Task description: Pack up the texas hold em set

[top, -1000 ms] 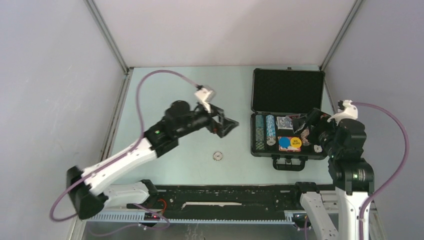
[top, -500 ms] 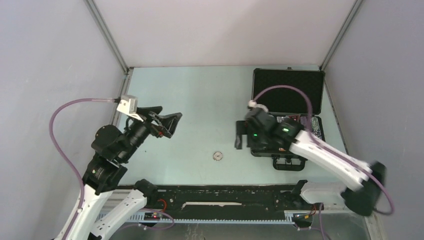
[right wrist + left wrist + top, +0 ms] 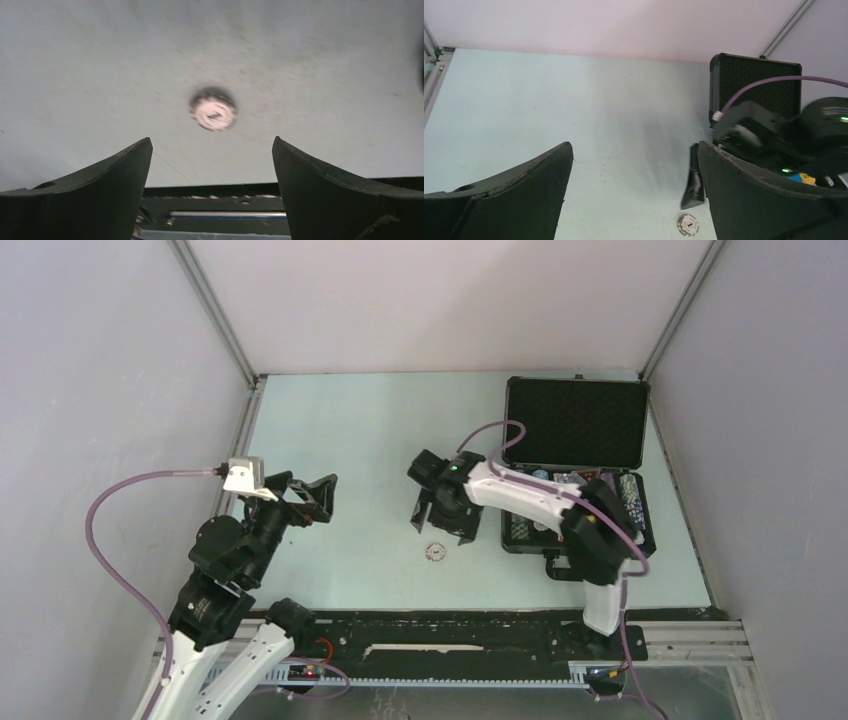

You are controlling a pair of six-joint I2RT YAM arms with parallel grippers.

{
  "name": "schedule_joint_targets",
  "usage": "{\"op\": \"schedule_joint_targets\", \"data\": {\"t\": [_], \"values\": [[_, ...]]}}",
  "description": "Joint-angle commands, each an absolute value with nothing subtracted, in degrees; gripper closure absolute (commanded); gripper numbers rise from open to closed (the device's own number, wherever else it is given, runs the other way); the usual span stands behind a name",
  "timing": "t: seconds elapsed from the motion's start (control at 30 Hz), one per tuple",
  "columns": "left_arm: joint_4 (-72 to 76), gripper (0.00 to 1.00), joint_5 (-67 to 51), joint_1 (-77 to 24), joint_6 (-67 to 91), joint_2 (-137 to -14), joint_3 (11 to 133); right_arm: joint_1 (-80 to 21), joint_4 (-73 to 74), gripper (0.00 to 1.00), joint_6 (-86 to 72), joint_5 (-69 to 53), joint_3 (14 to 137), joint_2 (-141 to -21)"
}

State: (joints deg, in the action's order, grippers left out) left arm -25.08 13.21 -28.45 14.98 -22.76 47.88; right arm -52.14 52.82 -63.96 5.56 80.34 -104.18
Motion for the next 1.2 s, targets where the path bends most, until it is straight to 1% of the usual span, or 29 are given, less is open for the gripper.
{"op": "schedule_joint_targets", "data": {"t": [0.0,0.1,0.27,0.4,0.5,0.63,0.67,0.73,0.83,1.17], "values": [[-24.0,0.00,16.1,-27.9,13.3,-21.1,47.0,-53.1,62.8,0.00,-71.1,4.6,93.3,-115.0],[-24.1,0.00,15.9,-28.1,13.1,-21.0,46.9,-53.5,64.9,0.00,-71.6,4.6,96.2,-118.6],[-24.2,0.00,16.1,-28.5,12.9,-20.6,46.8,-53.7,59.2,0.01,-71.7,2.4,90.8,-117.0],[-24.3,0.00,16.0,-28.7,12.8,-20.7,46.7,-54.1,56.9,0.04,-71.1,-0.3,88.7,-118.1],[-24.3,0.00,15.8,-28.8,12.9,-20.9,46.7,-54.3,55.3,0.04,-71.1,-1.8,88.6,-119.1],[-24.2,0.00,15.7,-28.8,12.9,-21.0,46.6,-54.1,55.0,0.06,-71.7,0.0,89.6,-119.8],[-24.2,0.00,15.7,-28.8,12.9,-21.1,46.6,-53.9,54.9,0.08,-71.7,0.0,89.6,-120.0],[-24.2,0.00,15.6,-28.8,12.9,-21.0,46.6,-53.4,54.8,0.16,-71.9,0.0,89.5,-120.4],[-24.2,0.00,15.5,-28.8,12.9,-21.0,46.6,-53.1,55.4,0.23,-72.5,1.5,89.3,-120.8],[-24.2,0.00,15.4,-28.8,12.9,-20.7,46.5,-53.6,60.4,0.31,-74.5,4.0,91.4,-123.8]]}}
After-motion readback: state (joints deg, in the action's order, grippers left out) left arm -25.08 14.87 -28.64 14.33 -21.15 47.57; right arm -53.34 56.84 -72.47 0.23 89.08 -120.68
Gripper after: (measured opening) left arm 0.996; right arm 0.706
